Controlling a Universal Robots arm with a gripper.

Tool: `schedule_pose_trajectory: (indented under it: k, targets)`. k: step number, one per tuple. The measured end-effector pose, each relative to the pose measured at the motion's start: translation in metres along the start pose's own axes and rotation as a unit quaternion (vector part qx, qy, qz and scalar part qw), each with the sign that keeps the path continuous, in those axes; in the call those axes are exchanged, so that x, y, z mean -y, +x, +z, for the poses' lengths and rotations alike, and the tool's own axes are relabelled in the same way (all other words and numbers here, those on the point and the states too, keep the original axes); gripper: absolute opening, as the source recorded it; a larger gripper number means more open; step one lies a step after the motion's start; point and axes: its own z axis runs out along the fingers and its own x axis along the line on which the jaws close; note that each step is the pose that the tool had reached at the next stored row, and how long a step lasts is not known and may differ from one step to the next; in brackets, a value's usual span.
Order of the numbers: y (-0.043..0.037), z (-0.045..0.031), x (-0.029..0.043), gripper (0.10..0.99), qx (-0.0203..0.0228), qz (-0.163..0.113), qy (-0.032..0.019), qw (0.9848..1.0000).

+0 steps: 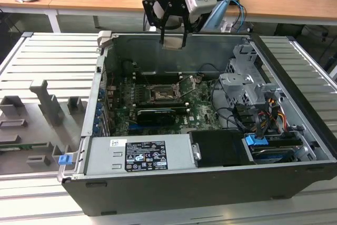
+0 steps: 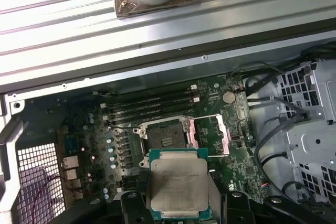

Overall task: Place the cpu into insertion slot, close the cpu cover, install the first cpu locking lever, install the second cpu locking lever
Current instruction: 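Place the cpu into insertion slot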

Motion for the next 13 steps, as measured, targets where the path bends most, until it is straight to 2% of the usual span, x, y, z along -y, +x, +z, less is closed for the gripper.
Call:
schedule_pose_trajectory:
  k: [3,5,8,13]
  targets:
    - [-0.0001,0.0041,0.0004,0.525,-0.0006,0.001,0.0002,1.0]
    - [-0.0001,0.0042,0.0004,0.525,-0.0003,0.005,0.0003,1.0]
    - [-0.0001,0.0047,0.0004,0.525,0.0023,0.033,-0.0004,0.9994]
    - [-0.0001,0.0052,0.0005,0.525,0.0045,0.057,-0.0003,0.9984]
